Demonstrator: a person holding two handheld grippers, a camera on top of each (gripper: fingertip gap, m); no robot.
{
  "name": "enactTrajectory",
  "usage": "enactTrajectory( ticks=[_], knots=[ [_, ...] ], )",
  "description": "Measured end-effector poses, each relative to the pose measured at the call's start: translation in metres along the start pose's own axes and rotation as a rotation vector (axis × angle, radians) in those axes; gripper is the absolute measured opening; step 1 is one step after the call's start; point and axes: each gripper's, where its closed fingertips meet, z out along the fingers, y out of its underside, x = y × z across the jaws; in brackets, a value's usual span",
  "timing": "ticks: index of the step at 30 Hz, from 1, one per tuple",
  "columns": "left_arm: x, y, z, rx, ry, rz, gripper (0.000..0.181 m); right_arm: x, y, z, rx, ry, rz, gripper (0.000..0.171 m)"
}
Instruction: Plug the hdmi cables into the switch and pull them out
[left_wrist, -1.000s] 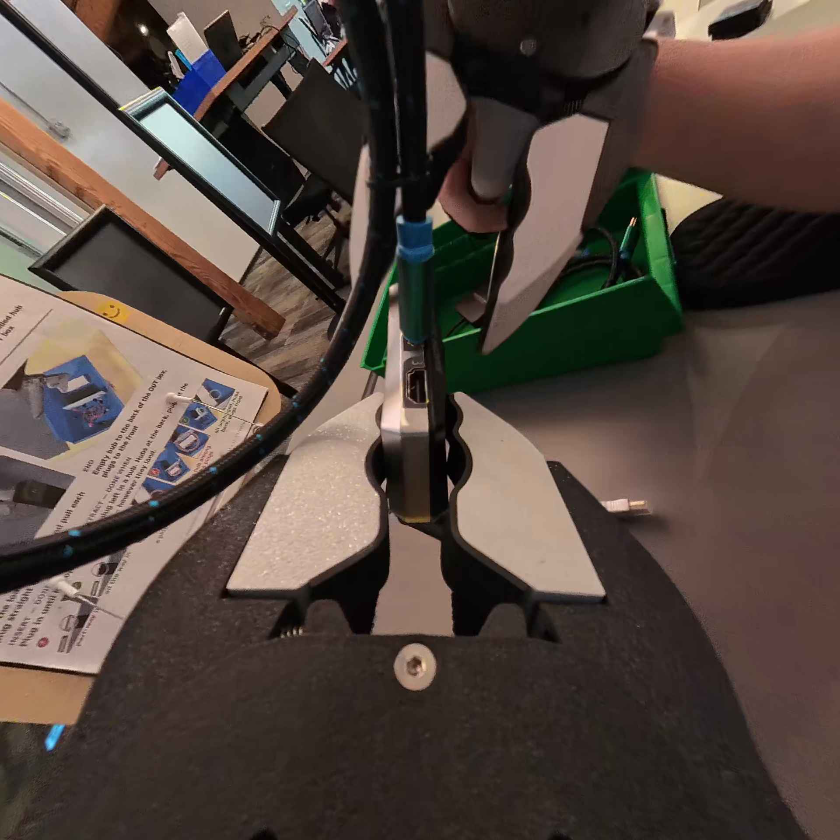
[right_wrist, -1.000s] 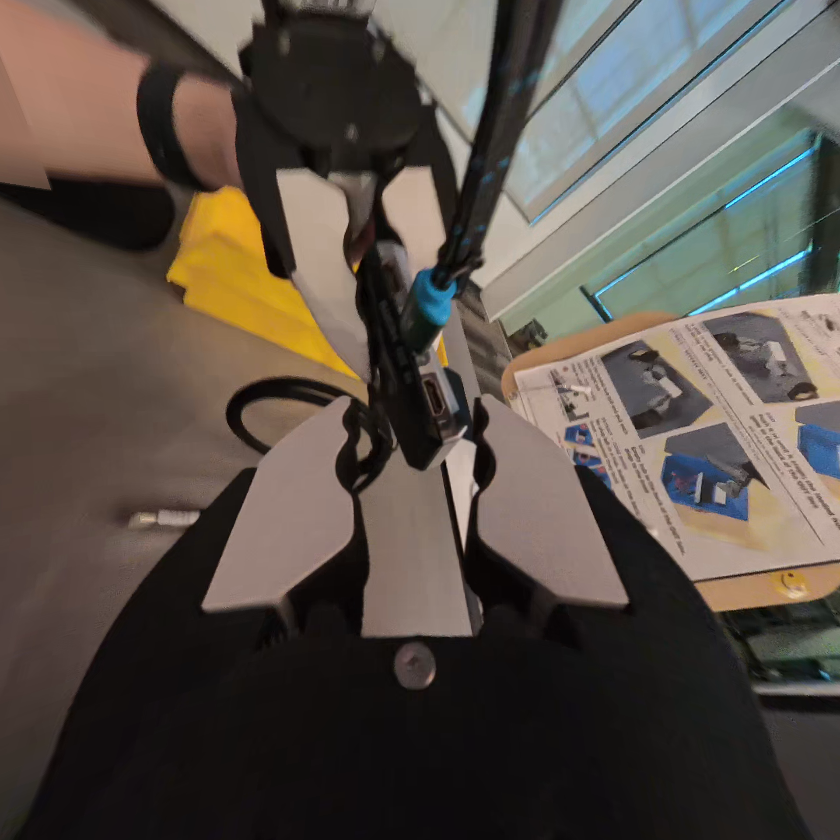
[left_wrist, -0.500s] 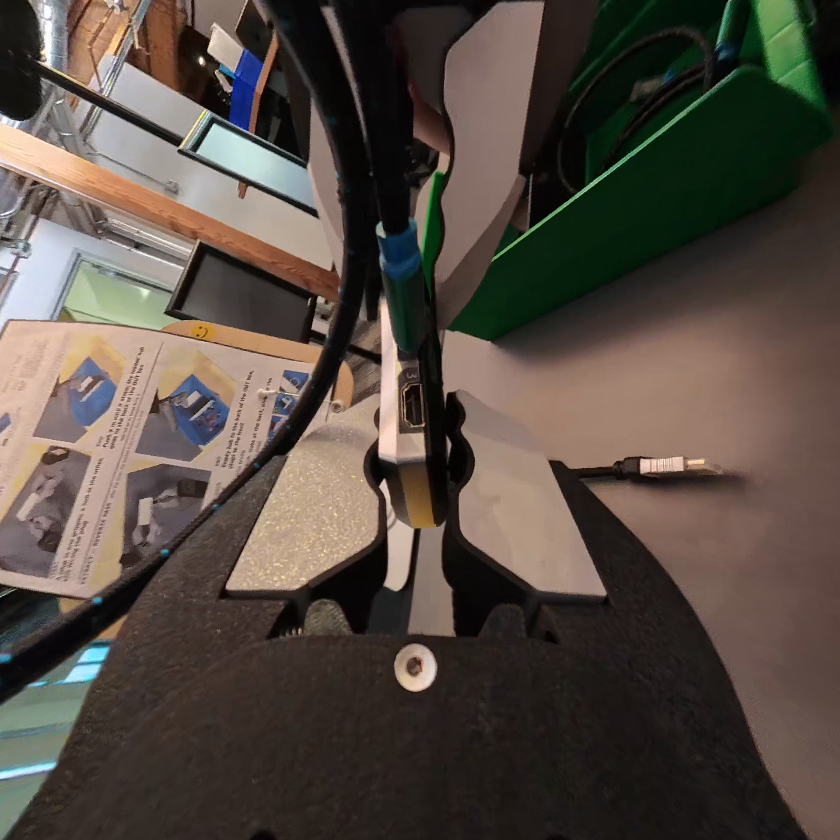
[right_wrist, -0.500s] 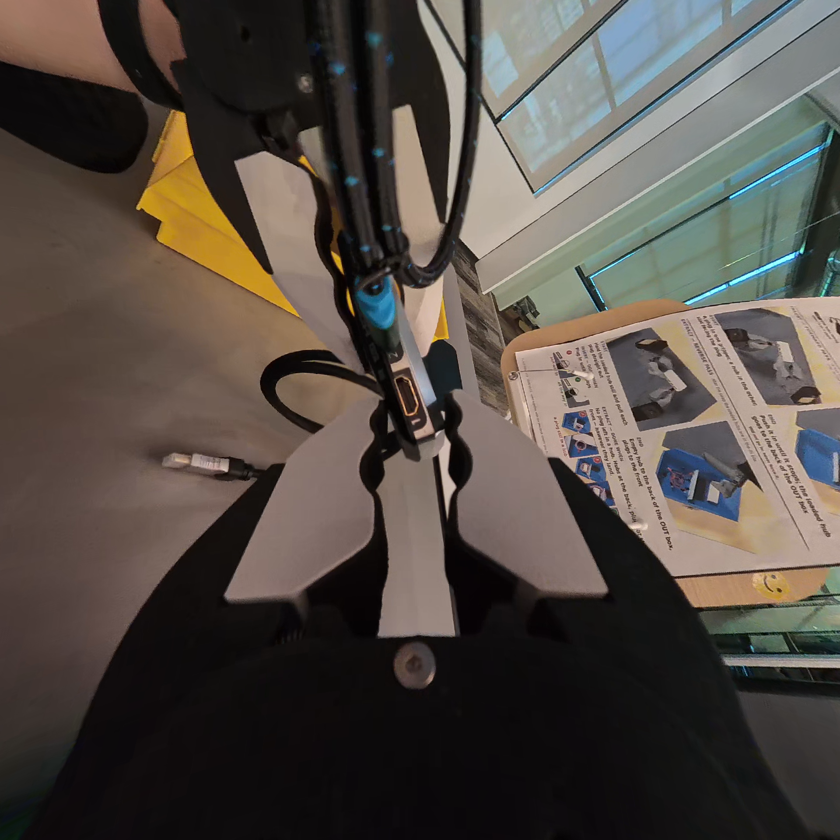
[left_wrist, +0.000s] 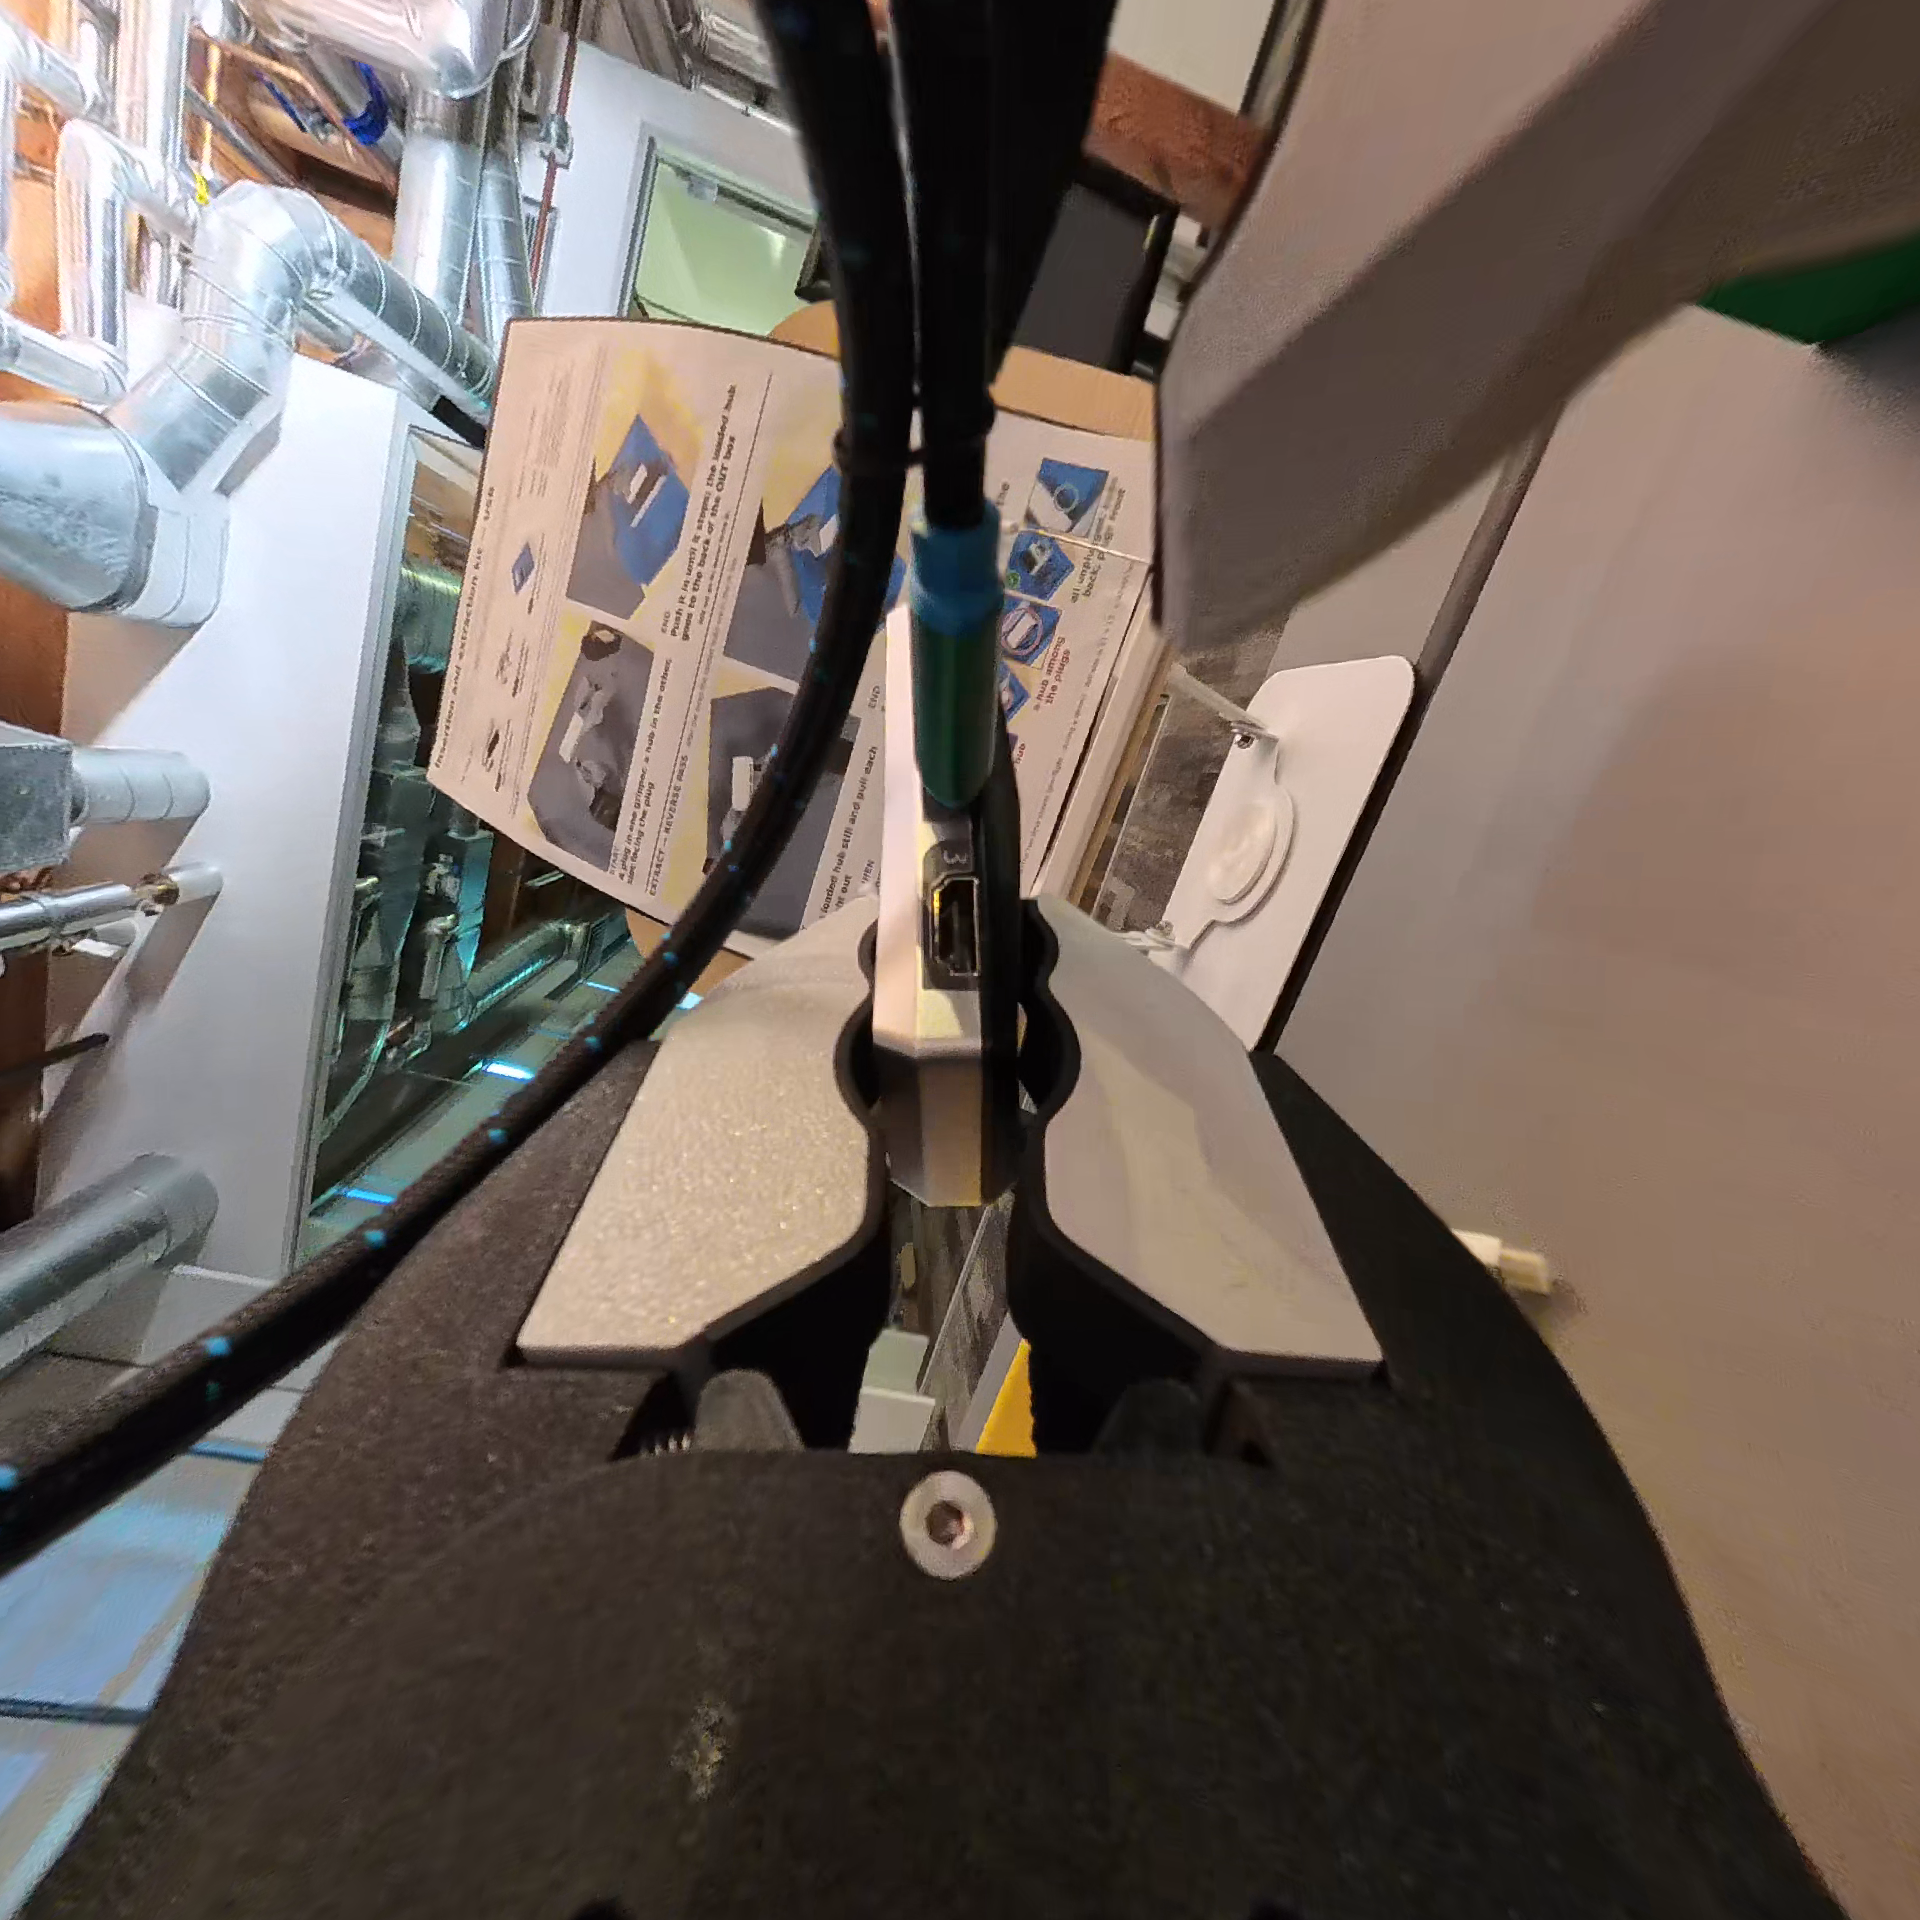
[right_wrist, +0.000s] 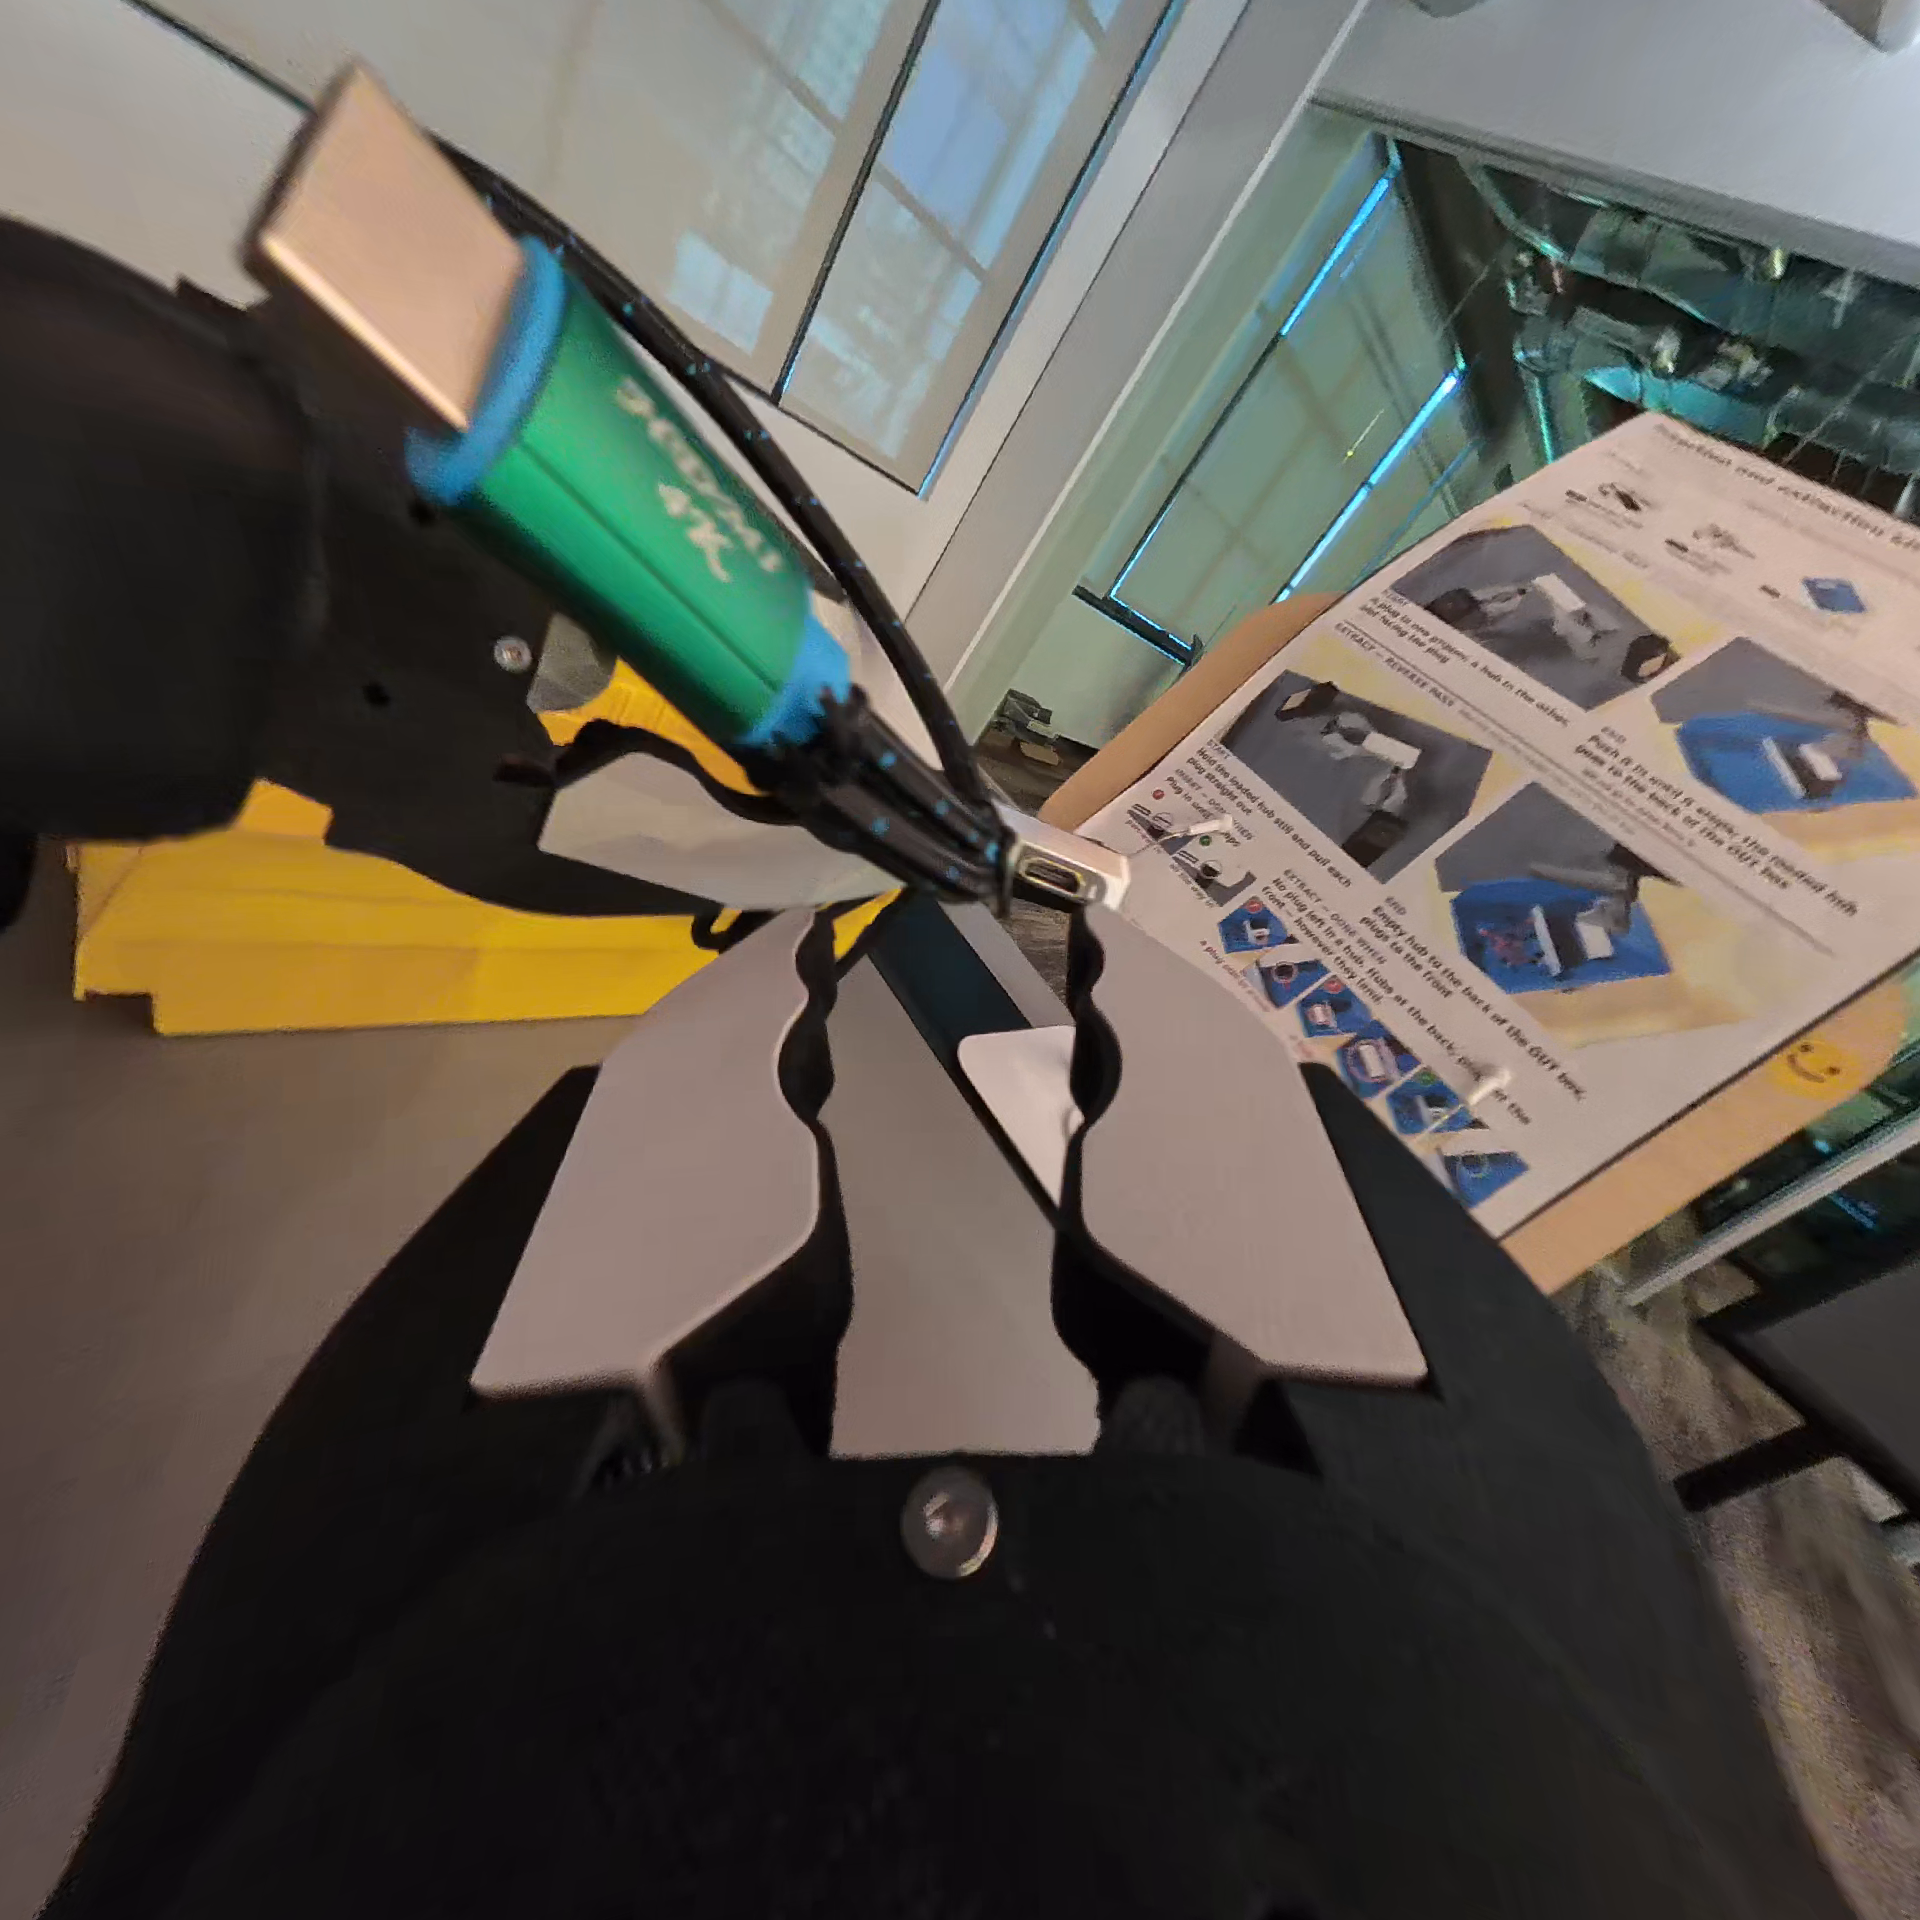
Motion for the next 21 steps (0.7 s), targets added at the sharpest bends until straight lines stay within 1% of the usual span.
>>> enactTrajectory(
  ticks=[5, 7, 8, 11, 13, 18, 21],
  knots=[
    [0.010, -0.008, 0.001, 0.001, -0.021, 0.062, 0.022, -0.005, 0.005, 0.007, 0.006, 0.090, 0.073, 0.037],
    [0.015, -0.012, 0.002, 0.010, -0.016, 0.080, 0.022, -0.003, 0.006, 0.006, 0.014, 0.123, 0.087, 0.031],
    [0.017, -0.014, 0.002, 0.011, -0.020, 0.093, 0.022, -0.002, 0.008, 0.006, 0.009, 0.127, 0.099, 0.028],
    [0.024, -0.018, 0.003, 0.008, -0.028, 0.150, 0.022, -0.001, 0.017, 0.009, -0.040, 0.127, 0.115, 0.028],
    [0.027, -0.018, 0.004, -0.006, -0.028, 0.171, 0.022, 0.000, 0.023, 0.009, -0.068, 0.126, 0.120, 0.024],
    [0.029, -0.013, 0.007, -0.030, -0.026, 0.160, 0.022, 0.000, 0.034, 0.012, -0.138, 0.110, 0.178, 0.024],
    [0.028, -0.013, 0.007, -0.037, -0.030, 0.161, 0.022, 0.000, 0.035, 0.012, -0.148, 0.105, 0.216, 0.024]
  ],
)
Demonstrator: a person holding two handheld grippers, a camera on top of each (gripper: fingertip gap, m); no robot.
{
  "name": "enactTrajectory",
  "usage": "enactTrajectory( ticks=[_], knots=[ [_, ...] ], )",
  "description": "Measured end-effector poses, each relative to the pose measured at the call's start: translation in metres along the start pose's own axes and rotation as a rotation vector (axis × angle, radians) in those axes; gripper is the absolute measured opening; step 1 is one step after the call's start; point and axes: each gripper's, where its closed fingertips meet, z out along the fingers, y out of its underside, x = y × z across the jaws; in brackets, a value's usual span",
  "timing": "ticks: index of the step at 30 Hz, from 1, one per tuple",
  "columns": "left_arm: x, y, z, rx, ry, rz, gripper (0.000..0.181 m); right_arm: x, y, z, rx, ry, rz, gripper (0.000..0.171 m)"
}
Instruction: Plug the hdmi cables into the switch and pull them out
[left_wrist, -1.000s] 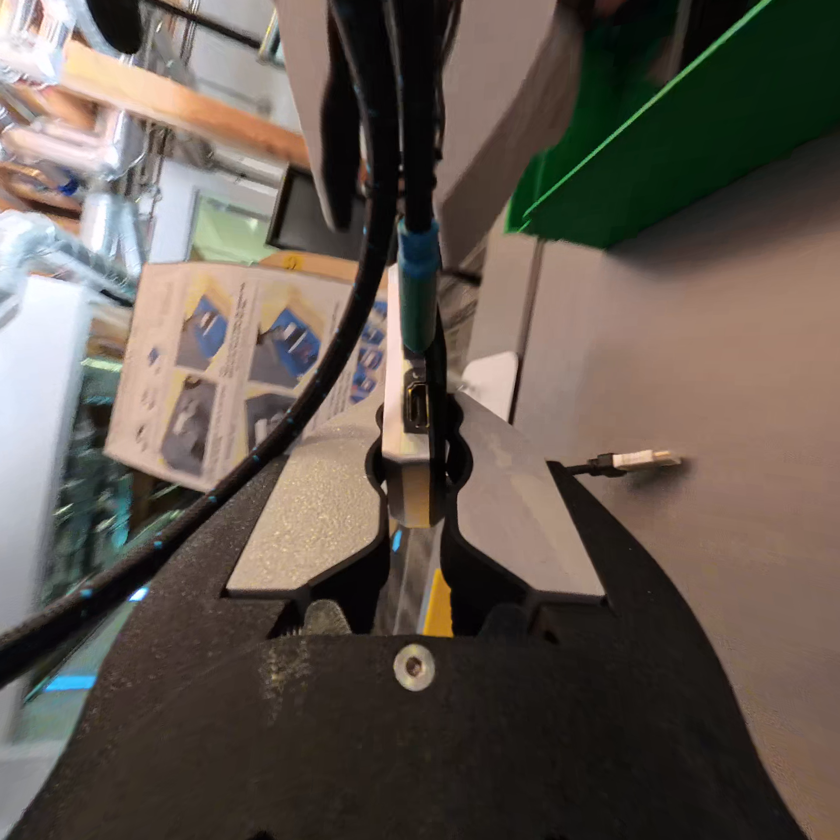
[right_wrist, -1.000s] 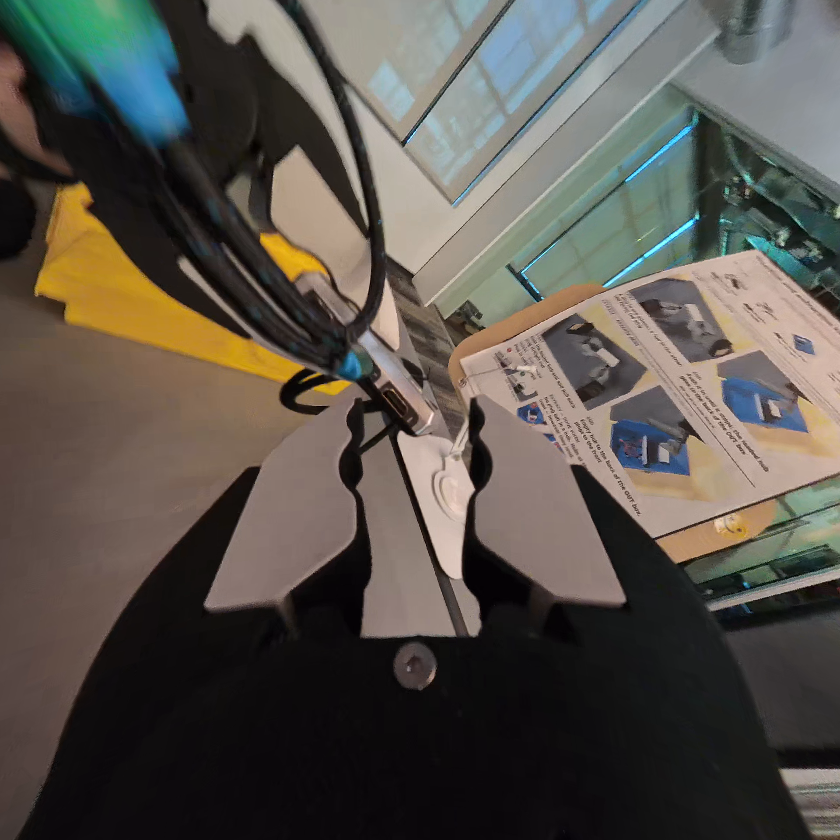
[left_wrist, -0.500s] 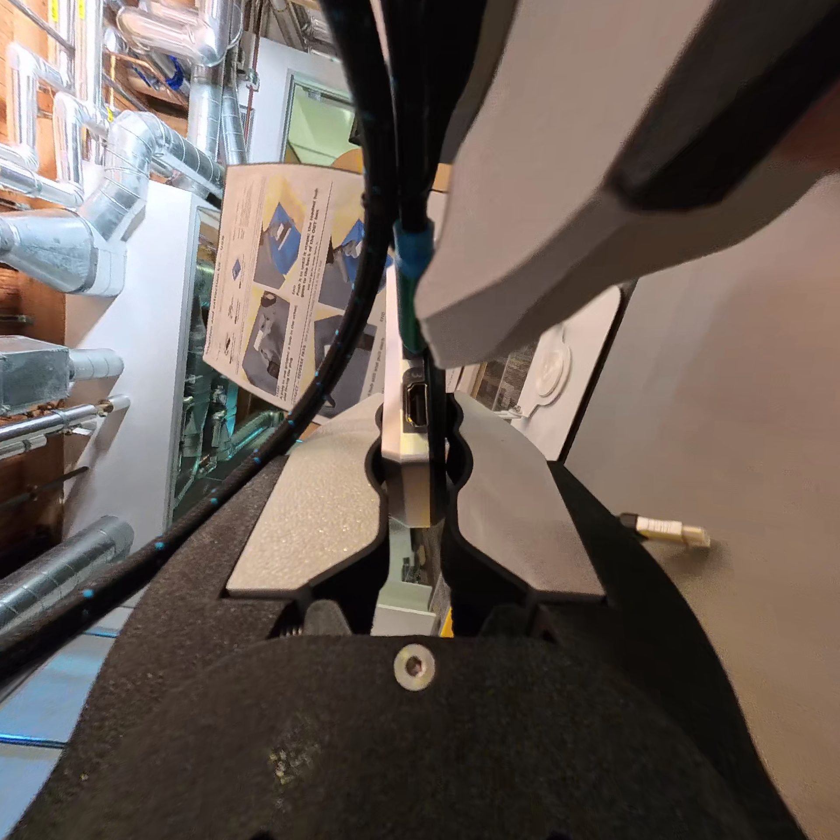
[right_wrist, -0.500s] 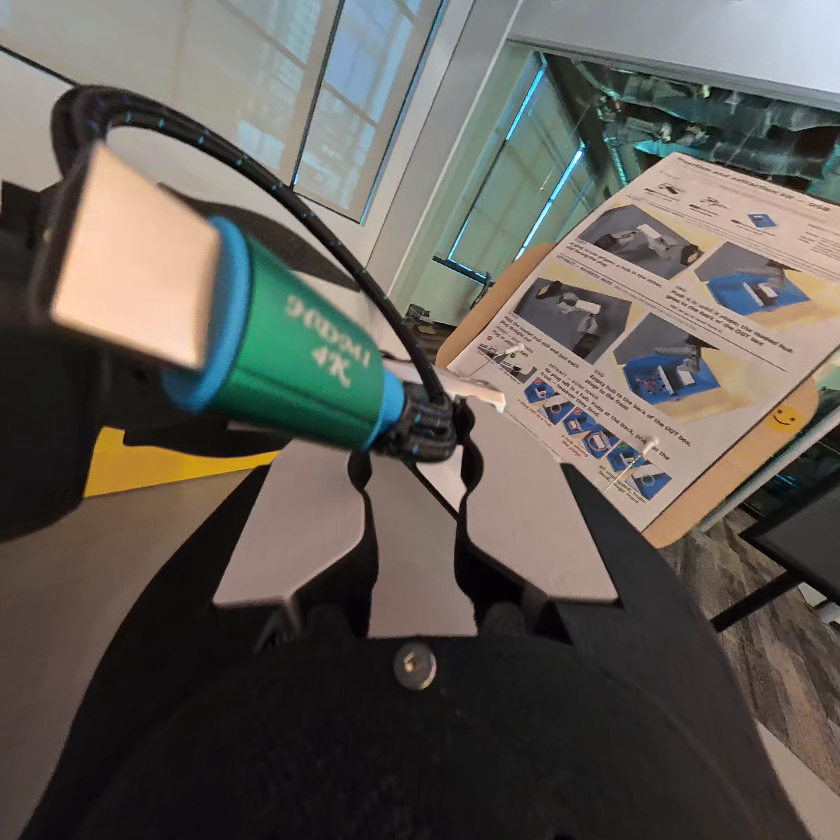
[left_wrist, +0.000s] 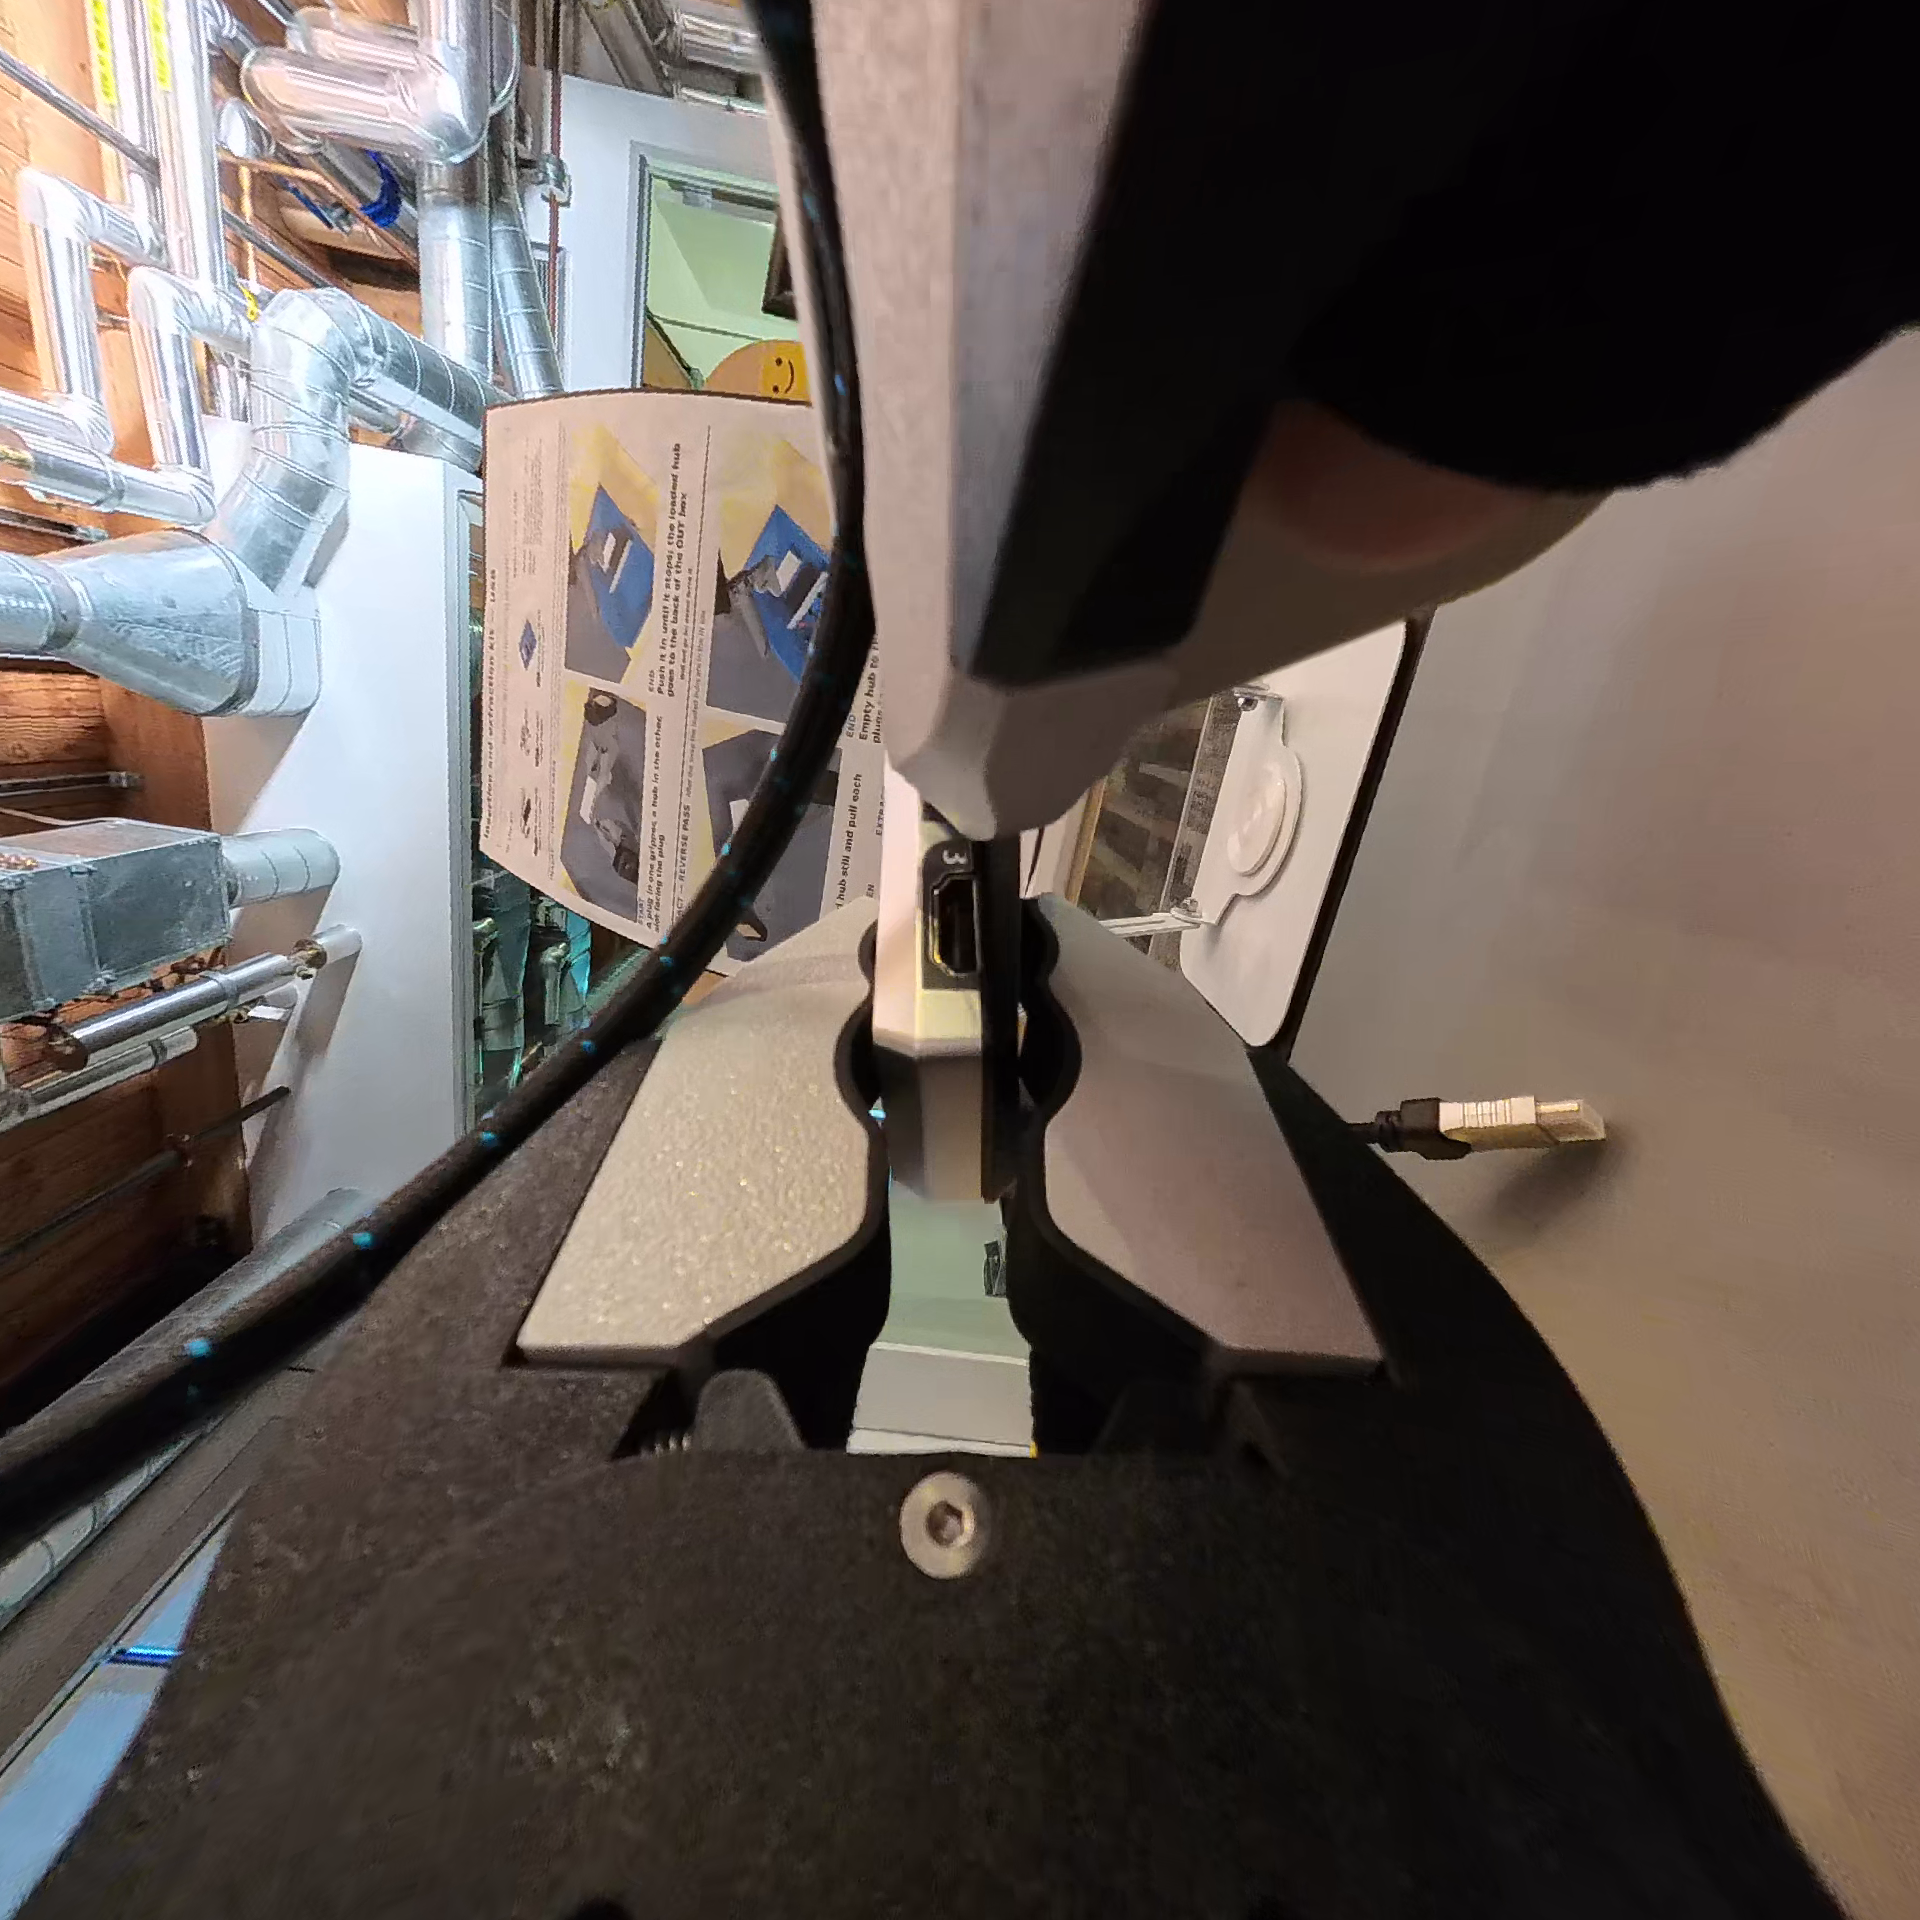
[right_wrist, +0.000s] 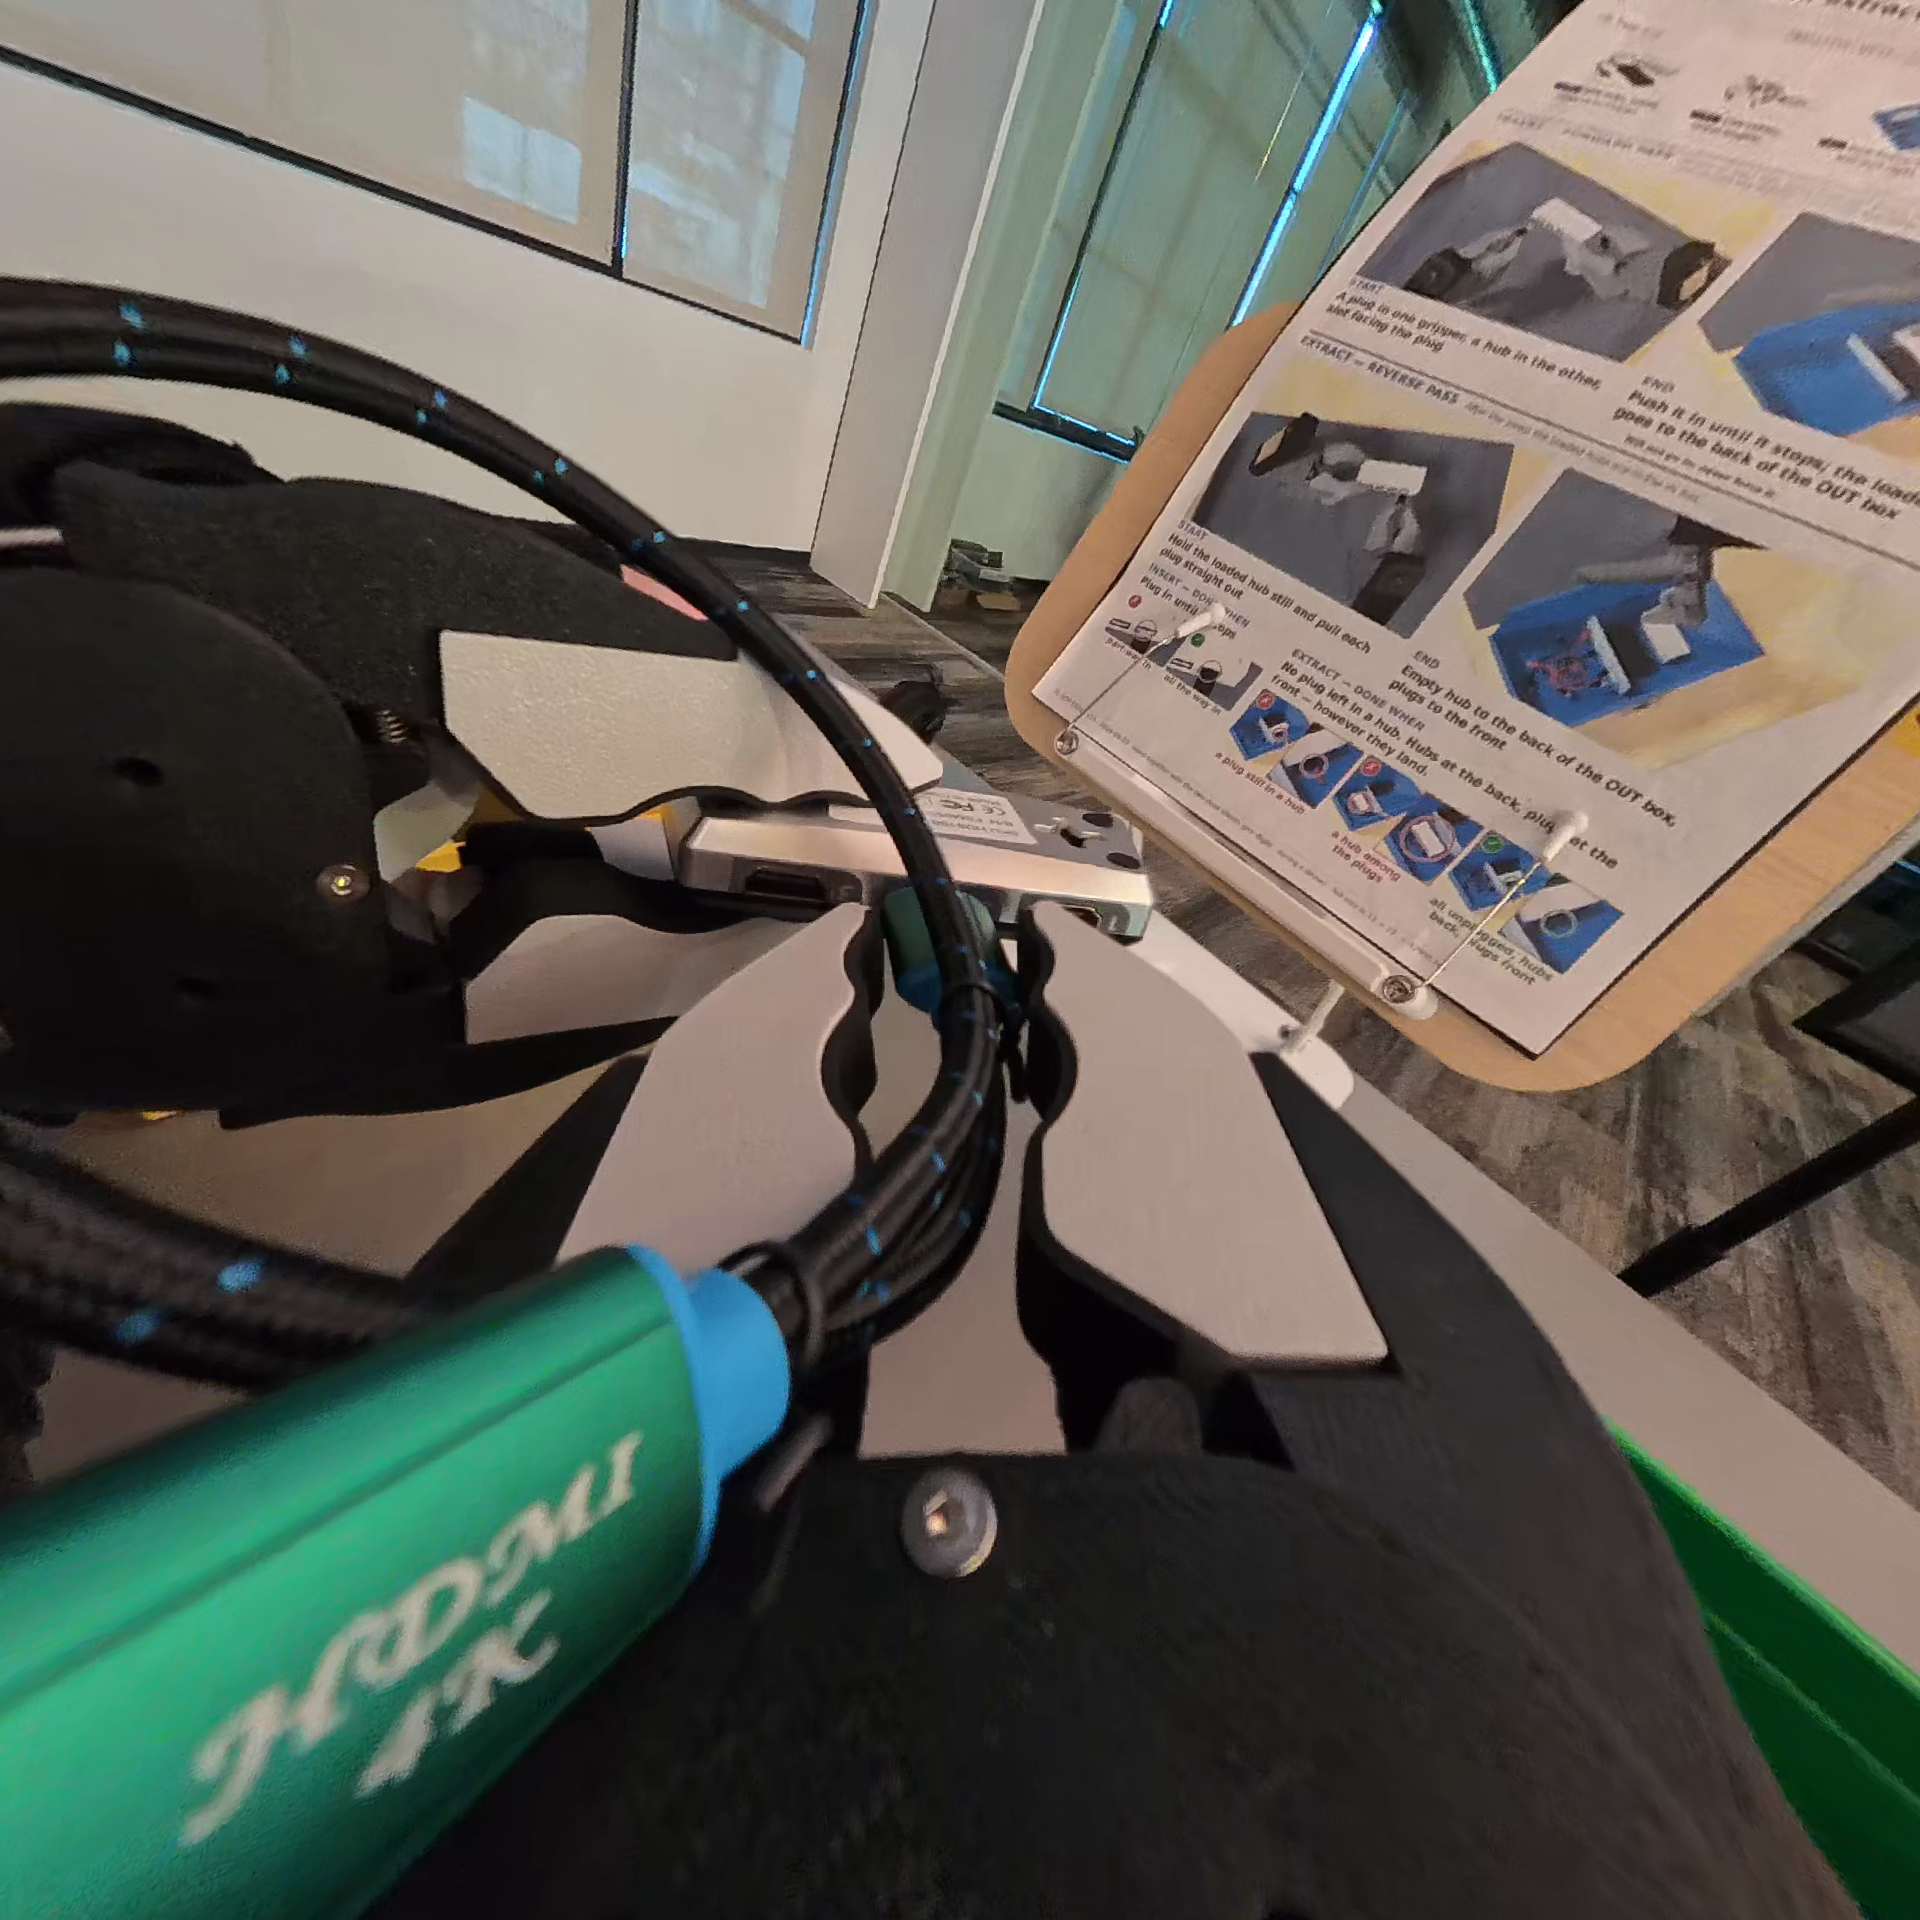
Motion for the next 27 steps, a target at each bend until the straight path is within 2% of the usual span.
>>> enactTrajectory(
  ticks=[6, 10, 15, 27],
  knots=[
    [-0.002, -0.002, 0.000, 0.004, -0.029, 0.010, 0.023, 0.000, -0.001, -0.002, 0.009, -0.038, 0.027, 0.023],
    [-0.004, -0.007, 0.000, 0.040, -0.086, 0.050, 0.029, -0.001, 0.000, -0.002, 0.013, -0.068, 0.077, 0.022],
    [0.004, -0.004, 0.003, 0.036, -0.035, -0.016, 0.023, -0.001, 0.005, 0.000, -0.002, -0.085, 0.082, 0.022],
    [0.018, 0.000, 0.008, 0.024, 0.057, -0.055, 0.023, -0.002, 0.016, 0.004, -0.039, -0.081, 0.108, 0.022]
  ],
)
